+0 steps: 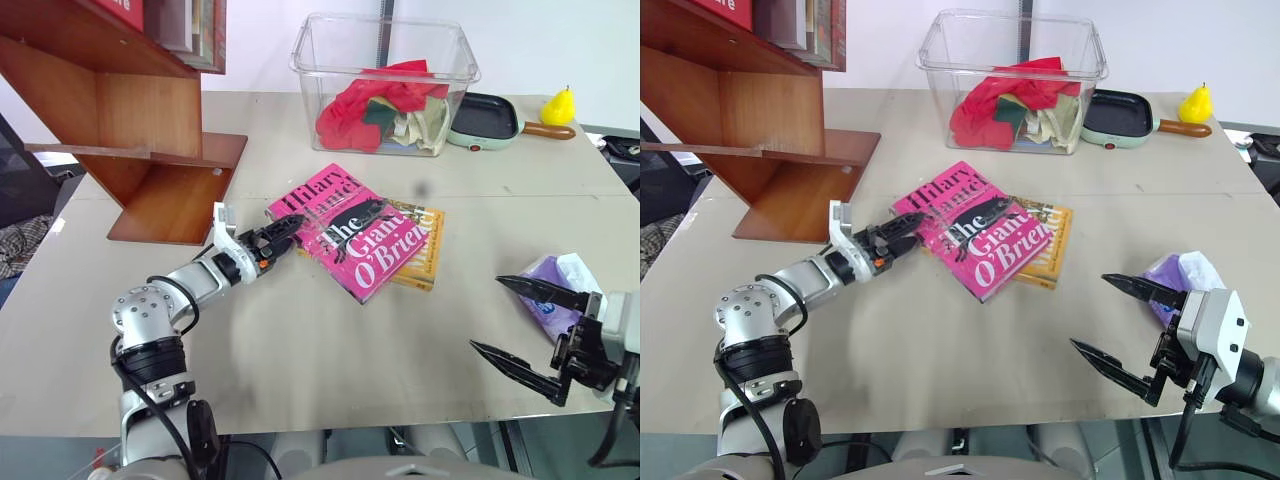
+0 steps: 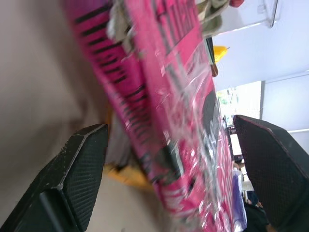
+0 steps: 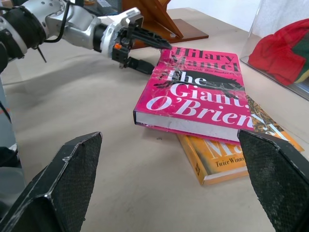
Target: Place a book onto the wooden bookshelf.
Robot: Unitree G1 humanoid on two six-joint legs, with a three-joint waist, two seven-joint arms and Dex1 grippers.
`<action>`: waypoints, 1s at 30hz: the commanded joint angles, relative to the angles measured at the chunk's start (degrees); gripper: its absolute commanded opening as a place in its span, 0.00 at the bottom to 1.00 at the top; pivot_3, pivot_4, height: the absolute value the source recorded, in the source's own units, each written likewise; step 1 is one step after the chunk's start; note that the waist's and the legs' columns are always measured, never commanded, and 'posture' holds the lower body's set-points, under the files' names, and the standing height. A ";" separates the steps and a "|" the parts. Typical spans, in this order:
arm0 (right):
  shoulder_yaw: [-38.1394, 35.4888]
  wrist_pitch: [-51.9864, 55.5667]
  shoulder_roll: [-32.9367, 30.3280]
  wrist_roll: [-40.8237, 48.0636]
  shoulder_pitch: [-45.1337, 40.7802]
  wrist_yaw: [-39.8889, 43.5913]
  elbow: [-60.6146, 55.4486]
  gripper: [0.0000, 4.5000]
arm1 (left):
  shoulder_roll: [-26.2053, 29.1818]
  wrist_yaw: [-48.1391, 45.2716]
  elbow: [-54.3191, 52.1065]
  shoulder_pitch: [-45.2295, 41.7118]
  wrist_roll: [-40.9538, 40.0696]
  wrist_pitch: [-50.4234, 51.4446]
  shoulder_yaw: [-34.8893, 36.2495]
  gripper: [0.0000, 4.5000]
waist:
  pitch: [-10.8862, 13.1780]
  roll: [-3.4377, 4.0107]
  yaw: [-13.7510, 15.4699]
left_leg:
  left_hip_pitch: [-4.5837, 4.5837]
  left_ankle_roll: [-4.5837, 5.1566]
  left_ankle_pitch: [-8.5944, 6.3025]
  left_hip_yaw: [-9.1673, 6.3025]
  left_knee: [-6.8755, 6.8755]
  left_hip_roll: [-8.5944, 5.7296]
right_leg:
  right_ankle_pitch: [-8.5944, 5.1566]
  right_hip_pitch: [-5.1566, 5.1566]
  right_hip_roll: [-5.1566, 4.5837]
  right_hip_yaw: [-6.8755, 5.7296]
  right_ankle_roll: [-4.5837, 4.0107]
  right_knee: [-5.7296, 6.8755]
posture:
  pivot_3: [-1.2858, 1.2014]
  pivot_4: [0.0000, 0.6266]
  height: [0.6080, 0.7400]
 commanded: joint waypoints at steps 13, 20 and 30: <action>-6.31 0.43 -1.83 3.24 3.80 -3.13 -4.63 1.00 | -4.40 -2.38 9.61 -4.10 0.82 -1.70 0.45 0.60 | -0.02 -0.05 0.32 | -0.02 0.00 0.00 -0.04 0.00 -0.02 | 0.00 0.01 0.01 -0.02 0.00 -0.03 | 0.52 0.24 1.00; -6.58 0.78 -2.52 4.39 3.34 -4.85 -5.05 1.00 | -3.01 -7.35 8.49 -3.99 -0.08 -4.08 2.90 0.00 | -0.03 -0.08 0.22 | -0.01 0.00 0.00 -0.05 0.01 -0.02 | 0.00 0.02 0.01 -0.03 0.00 -0.03 | 0.52 0.24 1.00; -1.97 0.54 -2.43 7.29 -4.25 -7.11 -2.44 1.00 | 1.00 -3.22 -5.05 -6.60 -13.74 -0.44 3.96 0.00 | 0.01 -0.15 0.32 | -0.07 0.00 0.00 -0.05 0.01 0.00 | 0.00 0.02 -0.03 -0.03 -0.01 -0.07 | 0.52 0.24 1.00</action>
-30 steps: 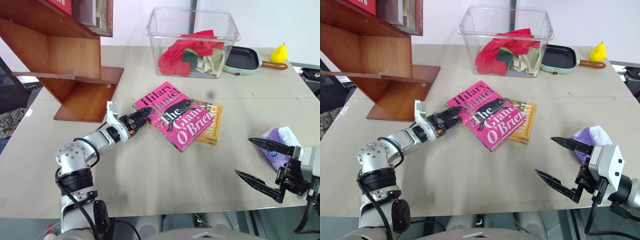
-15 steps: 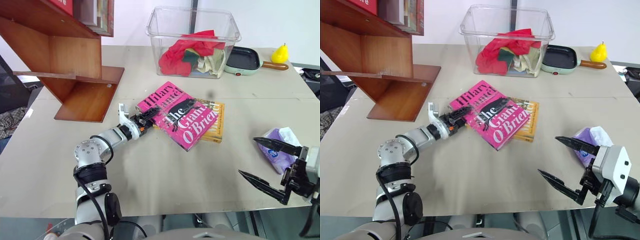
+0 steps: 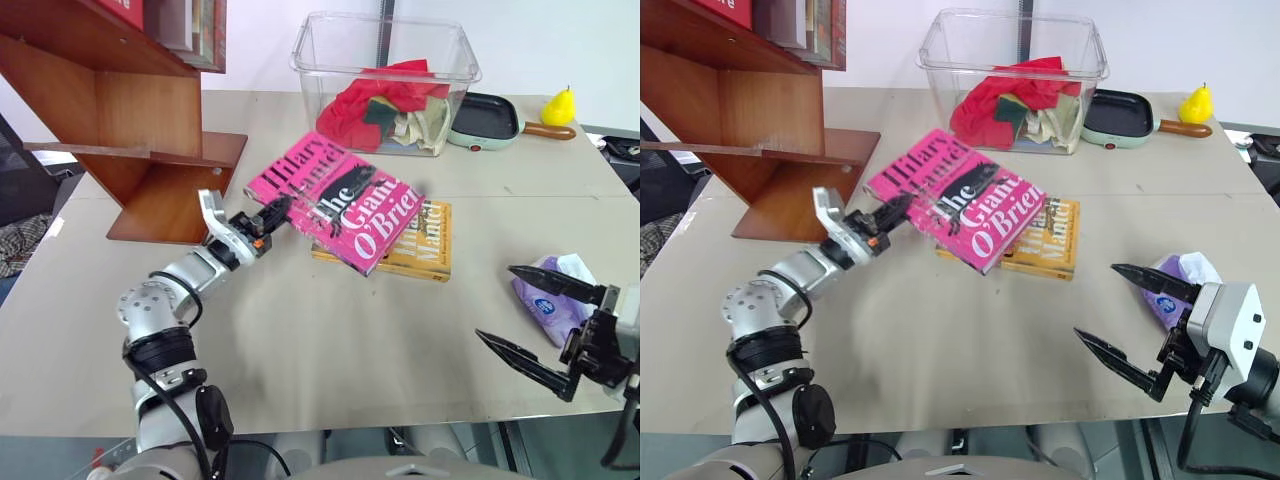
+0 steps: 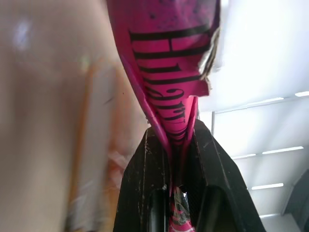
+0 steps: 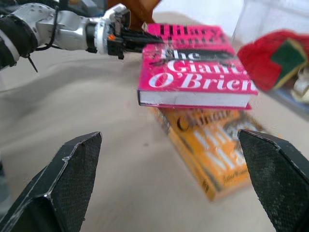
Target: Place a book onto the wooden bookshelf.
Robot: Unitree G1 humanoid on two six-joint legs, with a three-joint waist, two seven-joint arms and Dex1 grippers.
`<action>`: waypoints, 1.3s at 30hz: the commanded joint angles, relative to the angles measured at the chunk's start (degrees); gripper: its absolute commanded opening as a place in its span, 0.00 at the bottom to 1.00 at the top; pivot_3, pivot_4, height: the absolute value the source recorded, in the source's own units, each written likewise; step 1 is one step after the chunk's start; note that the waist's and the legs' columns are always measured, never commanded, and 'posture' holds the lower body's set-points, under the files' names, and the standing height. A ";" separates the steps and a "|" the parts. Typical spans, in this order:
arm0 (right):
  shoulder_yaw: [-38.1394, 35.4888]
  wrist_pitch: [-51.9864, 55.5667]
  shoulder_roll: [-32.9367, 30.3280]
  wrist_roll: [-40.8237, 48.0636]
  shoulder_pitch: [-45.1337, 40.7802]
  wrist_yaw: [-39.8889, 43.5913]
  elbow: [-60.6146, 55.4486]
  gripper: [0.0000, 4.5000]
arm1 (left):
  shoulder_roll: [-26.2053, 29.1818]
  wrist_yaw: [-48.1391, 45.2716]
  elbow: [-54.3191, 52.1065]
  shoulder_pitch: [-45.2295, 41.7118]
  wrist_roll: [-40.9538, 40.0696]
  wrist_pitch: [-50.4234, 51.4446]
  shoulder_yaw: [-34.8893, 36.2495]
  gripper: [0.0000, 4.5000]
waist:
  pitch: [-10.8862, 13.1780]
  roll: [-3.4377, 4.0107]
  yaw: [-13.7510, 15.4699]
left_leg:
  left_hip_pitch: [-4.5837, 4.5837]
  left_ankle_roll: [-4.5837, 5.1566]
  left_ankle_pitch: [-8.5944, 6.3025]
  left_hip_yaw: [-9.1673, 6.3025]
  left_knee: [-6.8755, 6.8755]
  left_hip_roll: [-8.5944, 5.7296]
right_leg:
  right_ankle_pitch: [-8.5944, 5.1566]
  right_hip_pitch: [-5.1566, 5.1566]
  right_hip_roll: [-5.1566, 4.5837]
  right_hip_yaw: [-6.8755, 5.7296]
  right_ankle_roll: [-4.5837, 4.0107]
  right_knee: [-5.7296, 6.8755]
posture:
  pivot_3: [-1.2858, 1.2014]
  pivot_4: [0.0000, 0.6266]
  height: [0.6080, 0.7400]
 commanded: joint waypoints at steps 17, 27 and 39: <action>11.56 -3.29 -1.05 -0.22 -27.67 5.41 22.34 1.00 | 50.05 -41.35 -29.96 -9.24 63.83 -60.34 -22.37 0.00 | 0.17 0.06 -0.43 | 0.07 -0.01 0.00 0.28 -0.28 0.03 | 0.00 -0.04 0.05 0.14 -0.03 -0.27 | 0.52 0.24 1.00; 19.59 -6.05 0.64 -4.44 -41.74 13.48 35.77 1.00 | 60.88 -54.15 -26.24 -5.62 67.30 -64.55 -6.09 0.00 | 0.31 0.08 -0.48 | -0.10 0.01 -0.01 0.41 -0.20 0.08 | -0.02 -0.18 0.03 0.14 0.04 -0.26 | 0.52 0.24 1.00; 17.59 -5.54 0.79 -2.85 -47.29 14.19 34.72 1.00 | 64.20 -60.23 -10.04 8.66 85.32 -76.07 4.54 0.00 | 0.45 0.30 -0.35 | -0.07 0.01 -0.01 0.49 -0.21 0.17 | -0.02 -0.24 0.06 0.11 0.03 -0.15 | 0.52 0.24 1.00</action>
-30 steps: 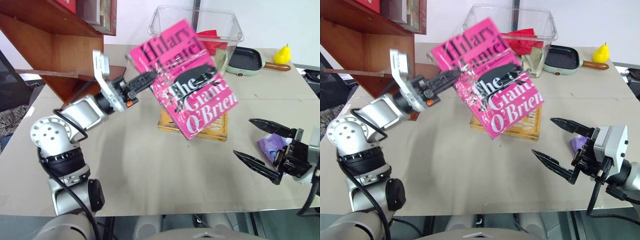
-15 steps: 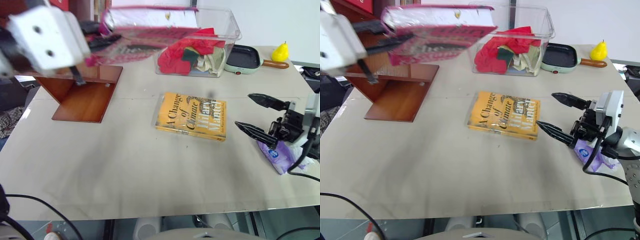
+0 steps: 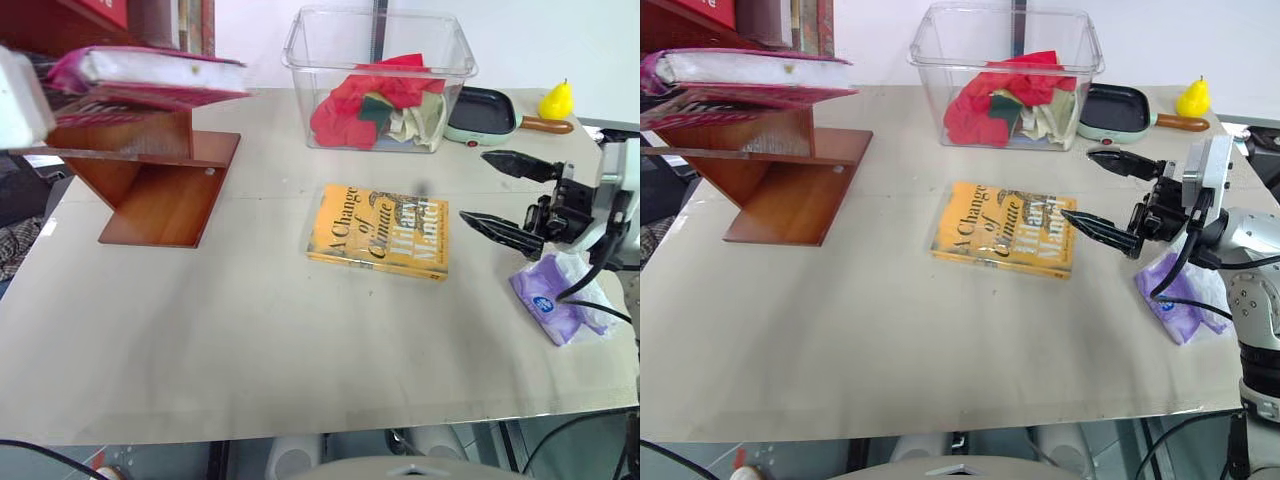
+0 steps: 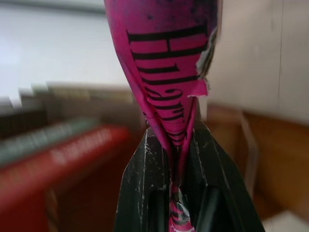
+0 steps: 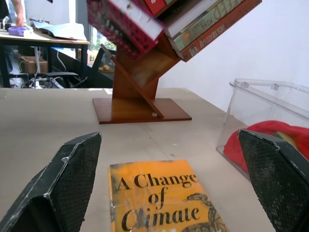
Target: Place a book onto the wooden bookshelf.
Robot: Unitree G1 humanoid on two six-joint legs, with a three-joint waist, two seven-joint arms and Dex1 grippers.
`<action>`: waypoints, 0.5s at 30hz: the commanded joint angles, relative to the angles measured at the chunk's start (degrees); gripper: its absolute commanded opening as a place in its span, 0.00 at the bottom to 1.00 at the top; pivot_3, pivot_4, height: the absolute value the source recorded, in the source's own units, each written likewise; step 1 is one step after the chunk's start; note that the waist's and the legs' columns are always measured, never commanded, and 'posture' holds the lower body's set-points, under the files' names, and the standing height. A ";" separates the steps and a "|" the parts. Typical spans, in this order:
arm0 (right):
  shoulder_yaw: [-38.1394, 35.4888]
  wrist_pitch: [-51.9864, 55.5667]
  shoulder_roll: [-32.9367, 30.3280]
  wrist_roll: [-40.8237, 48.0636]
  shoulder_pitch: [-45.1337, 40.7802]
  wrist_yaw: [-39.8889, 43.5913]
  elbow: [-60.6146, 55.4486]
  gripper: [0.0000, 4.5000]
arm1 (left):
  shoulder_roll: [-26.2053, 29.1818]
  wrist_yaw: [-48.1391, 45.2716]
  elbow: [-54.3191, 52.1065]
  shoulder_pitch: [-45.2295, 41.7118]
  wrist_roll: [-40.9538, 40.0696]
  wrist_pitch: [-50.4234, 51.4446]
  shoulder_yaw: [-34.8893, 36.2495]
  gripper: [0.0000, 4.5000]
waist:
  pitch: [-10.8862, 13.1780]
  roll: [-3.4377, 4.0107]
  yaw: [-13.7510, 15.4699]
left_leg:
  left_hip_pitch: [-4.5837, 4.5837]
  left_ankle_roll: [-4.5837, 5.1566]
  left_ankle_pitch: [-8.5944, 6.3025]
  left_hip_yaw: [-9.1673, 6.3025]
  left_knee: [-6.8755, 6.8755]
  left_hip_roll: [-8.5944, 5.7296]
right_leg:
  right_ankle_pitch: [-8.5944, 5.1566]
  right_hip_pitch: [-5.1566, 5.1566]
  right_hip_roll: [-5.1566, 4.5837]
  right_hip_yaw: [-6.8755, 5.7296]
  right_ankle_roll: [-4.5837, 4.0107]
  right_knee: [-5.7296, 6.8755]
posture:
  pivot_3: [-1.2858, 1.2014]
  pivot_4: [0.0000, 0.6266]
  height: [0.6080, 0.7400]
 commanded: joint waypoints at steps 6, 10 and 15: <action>-5.60 2.66 -2.25 4.75 3.27 -2.54 -9.42 1.00 | 5.55 8.69 13.00 -0.15 8.02 -5.18 -8.88 0.00 | 0.01 0.02 -0.05 | 0.01 0.00 0.00 0.06 0.00 0.00 | 0.01 0.01 -0.05 0.02 0.01 0.00 | 0.52 0.24 1.00; -5.54 3.38 -2.03 5.19 5.22 -4.40 -12.31 1.00 | 3.80 12.02 12.57 -8.21 9.21 -4.59 -21.56 0.00 | 0.02 0.13 -0.20 | 0.28 0.01 0.01 0.09 0.02 0.01 | -0.12 0.01 0.00 0.07 0.20 0.44 | 0.52 0.24 1.00; -5.87 3.66 -1.67 5.52 6.87 -5.58 -13.89 1.00 | -1.06 11.56 18.02 -19.59 14.05 -7.66 -33.21 0.00 | -0.01 0.12 -0.12 | 0.35 0.01 0.03 0.10 0.14 0.06 | -0.13 -0.04 0.11 0.10 0.19 0.78 | 0.52 0.24 1.00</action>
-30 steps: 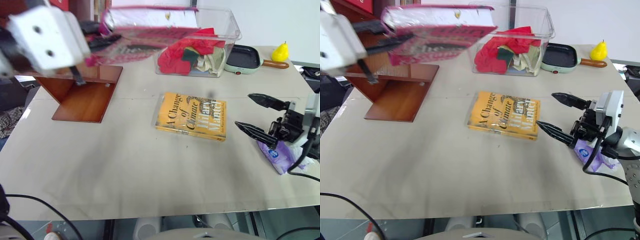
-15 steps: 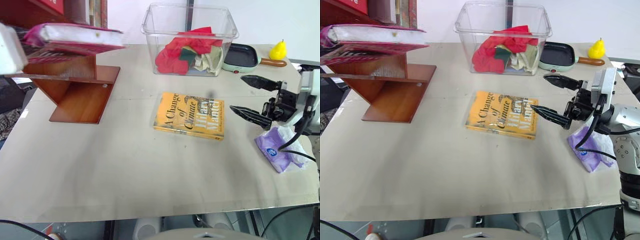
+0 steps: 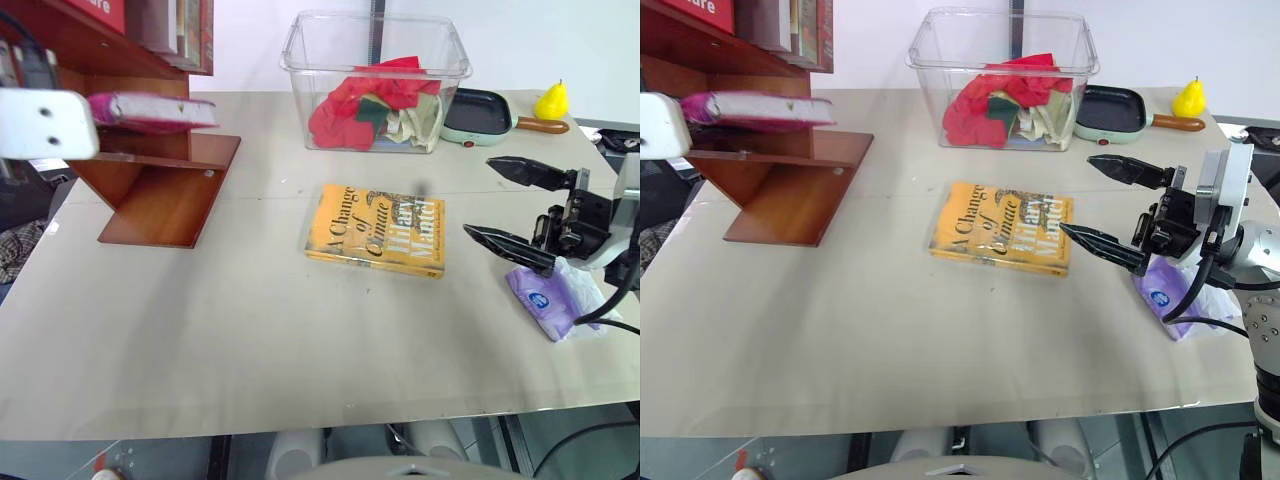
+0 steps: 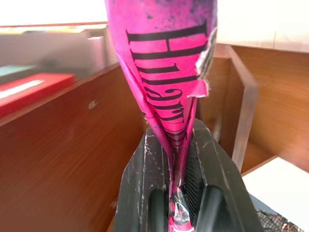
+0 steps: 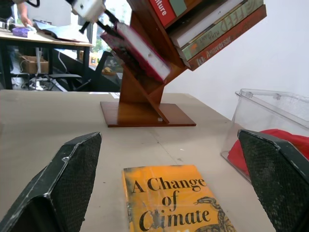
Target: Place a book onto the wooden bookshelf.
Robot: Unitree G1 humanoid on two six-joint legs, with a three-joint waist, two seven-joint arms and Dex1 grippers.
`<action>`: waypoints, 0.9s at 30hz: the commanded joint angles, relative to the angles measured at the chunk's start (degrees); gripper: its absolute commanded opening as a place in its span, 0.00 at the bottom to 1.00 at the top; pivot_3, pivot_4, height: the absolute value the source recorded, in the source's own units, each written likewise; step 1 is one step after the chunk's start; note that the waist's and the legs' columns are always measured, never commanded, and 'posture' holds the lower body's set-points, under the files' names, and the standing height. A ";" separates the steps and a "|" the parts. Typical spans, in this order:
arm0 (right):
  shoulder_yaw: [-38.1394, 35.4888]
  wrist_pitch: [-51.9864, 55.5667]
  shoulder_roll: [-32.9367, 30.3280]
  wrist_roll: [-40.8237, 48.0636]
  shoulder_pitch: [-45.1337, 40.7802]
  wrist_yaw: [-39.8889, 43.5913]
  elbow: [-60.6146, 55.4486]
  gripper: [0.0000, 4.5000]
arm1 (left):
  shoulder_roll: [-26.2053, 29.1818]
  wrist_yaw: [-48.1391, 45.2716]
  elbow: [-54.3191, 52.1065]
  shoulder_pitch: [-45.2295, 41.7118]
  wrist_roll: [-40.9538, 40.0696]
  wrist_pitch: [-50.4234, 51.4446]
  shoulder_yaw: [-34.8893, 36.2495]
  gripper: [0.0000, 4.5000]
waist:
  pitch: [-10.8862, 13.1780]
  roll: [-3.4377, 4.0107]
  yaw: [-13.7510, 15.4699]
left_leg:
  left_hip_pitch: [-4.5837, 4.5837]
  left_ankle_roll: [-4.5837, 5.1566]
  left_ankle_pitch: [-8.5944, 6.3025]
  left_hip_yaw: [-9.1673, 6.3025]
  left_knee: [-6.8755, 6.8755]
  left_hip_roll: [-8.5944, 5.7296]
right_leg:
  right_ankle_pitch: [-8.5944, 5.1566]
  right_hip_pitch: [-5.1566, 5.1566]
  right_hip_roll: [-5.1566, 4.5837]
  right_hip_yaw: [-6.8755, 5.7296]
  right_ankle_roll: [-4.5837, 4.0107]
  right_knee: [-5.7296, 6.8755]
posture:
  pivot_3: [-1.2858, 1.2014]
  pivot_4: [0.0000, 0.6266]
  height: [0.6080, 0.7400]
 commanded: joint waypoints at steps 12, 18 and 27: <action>-3.79 -1.55 -0.49 1.17 3.77 1.12 -1.18 1.00 | -6.48 2.65 21.77 -9.40 5.47 -19.72 -9.25 0.00 | -0.30 0.50 0.44 | 0.69 0.00 0.00 0.02 0.00 0.00 | -0.02 0.58 -0.02 0.03 -0.03 0.12 | 0.52 0.24 1.00; -5.43 -0.73 -1.48 2.19 5.24 1.44 -2.01 1.00 | -6.80 2.08 20.81 -6.15 -1.58 -18.01 -4.16 0.62 | -0.40 0.48 -0.08 | 0.64 0.01 0.00 0.01 0.01 0.06 | -0.02 0.55 0.00 0.02 -0.08 0.11 | 0.52 0.24 1.00; -4.83 0.23 -1.72 3.68 4.18 0.52 -2.42 1.00 | -11.45 -0.73 -4.05 21.46 -23.56 -7.23 23.79 0.92 | -0.30 0.10 -0.15 | -0.13 0.06 -0.09 0.40 -0.08 0.16 | 0.02 -0.17 -0.23 0.22 0.05 -0.09 | 0.52 0.24 1.00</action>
